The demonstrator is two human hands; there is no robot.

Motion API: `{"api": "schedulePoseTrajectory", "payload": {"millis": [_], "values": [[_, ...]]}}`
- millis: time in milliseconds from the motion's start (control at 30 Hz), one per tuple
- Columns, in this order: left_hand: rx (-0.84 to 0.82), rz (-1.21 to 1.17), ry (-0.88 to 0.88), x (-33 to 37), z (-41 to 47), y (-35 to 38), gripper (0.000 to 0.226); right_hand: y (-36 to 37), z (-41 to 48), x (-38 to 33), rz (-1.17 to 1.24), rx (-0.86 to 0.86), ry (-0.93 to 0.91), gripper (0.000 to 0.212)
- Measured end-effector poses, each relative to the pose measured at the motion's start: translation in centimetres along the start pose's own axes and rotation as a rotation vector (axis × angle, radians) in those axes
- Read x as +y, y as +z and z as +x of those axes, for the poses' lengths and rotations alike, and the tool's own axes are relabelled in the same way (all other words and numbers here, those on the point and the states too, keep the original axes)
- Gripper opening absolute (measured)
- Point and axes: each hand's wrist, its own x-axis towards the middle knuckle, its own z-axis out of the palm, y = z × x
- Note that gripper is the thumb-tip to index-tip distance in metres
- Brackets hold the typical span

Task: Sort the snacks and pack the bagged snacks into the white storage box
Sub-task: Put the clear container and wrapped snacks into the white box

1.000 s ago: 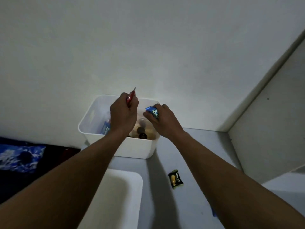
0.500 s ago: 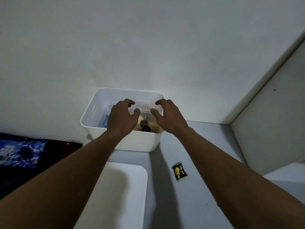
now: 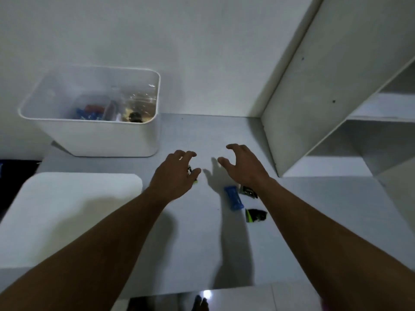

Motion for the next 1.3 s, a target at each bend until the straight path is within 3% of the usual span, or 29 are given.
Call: {"api": "schedulePoseTrajectory", "payload": {"millis": [100, 200, 333, 433, 533, 633, 933, 1133, 1300], "values": [[-0.161, 0.042, -0.087, 1.1, -0.1, 4.4, 0.066, 1.7, -2.3, 5.1, -0.052, -0.071, 0.109, 0.074], [-0.28, 0.052, -0.179, 2.4, -0.4, 8.3, 0.076, 3.8, -4.7, 9.2, -0.119, -0.147, 0.125, 0.066], [-0.225, 0.122, -0.14, 4.6, -0.7, 11.9, 0.09, 6.2, -6.6, 12.5, -0.169, -0.13, 0.003, 0.059], [-0.209, 0.17, -0.115, 5.6, -0.9, 13.6, 0.096, 7.1, -6.8, 13.3, -0.204, -0.011, -0.048, 0.053], [-0.076, 0.107, -0.065, 5.3, -1.3, 14.3, 0.085, 7.0, -6.6, 13.6, -0.316, 0.143, -0.056, 0.044], [0.007, 0.036, -0.084, 4.8, -0.8, 13.9, 0.074, 6.8, -6.1, 13.7, -0.346, 0.162, -0.032, 0.039], [0.002, 0.388, -0.052, 3.0, -0.4, 12.9, 0.037, 6.0, -4.4, 12.1, -0.286, 0.104, -0.011, 0.039], [-0.017, 0.246, 0.086, 0.5, -0.8, 11.9, 0.032, 3.7, -1.9, 8.2, -0.221, 0.129, -0.049, 0.04], [0.048, 0.108, 0.126, 1.8, 0.3, 4.7, 0.034, -0.1, 1.5, 2.8, -0.208, 0.212, -0.153, 0.041]]}}
